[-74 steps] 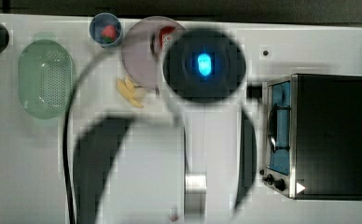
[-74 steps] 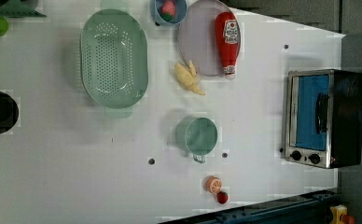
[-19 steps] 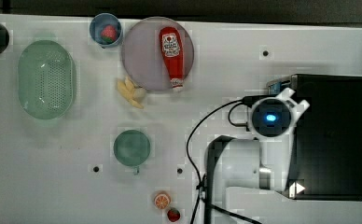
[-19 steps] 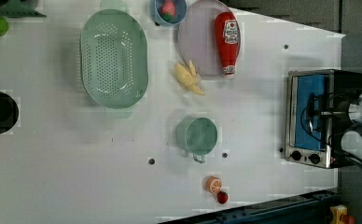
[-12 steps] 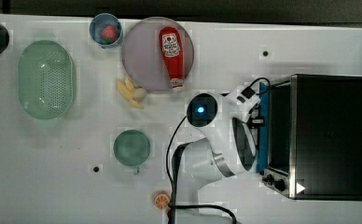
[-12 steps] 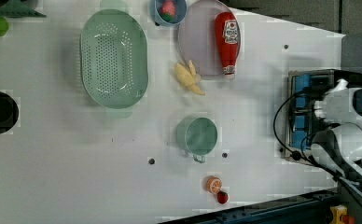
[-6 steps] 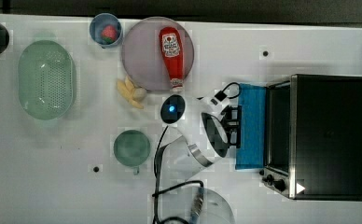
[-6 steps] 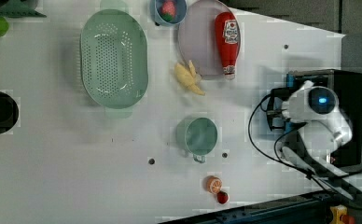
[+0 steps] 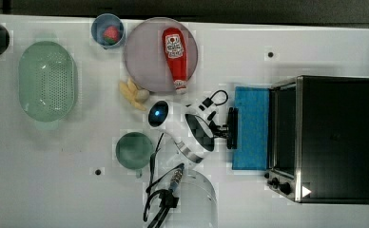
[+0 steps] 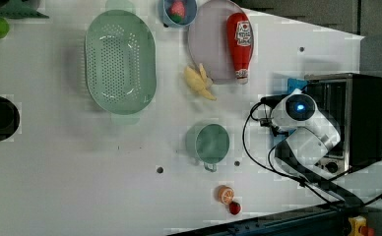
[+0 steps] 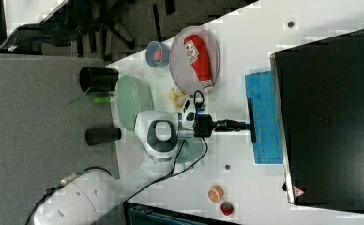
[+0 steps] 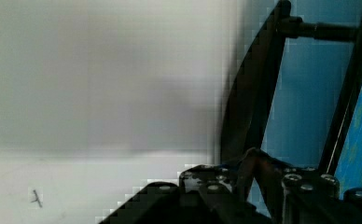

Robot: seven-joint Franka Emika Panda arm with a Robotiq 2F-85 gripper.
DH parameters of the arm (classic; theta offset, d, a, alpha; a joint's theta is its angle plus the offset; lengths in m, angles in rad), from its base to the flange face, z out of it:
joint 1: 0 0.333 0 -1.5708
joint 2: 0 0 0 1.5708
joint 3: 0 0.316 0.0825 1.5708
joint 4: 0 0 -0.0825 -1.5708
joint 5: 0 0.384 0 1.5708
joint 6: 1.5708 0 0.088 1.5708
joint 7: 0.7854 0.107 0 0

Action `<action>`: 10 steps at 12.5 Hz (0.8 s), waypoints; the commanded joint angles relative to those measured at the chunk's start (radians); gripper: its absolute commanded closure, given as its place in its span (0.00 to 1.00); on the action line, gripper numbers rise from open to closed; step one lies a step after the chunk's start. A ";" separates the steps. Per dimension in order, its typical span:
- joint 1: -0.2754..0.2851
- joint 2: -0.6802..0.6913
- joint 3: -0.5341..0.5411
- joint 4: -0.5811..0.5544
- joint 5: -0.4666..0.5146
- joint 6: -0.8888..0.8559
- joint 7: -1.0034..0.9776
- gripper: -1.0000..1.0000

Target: Flap open oven.

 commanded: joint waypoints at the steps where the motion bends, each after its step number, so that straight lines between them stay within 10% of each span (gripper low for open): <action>1: 0.008 -0.014 0.000 0.024 -0.003 0.008 0.069 0.82; 4: 0.012 -0.047 0.017 0.043 0.063 0.031 0.076 0.82; 10: 0.003 -0.284 0.007 0.048 0.527 0.032 0.078 0.82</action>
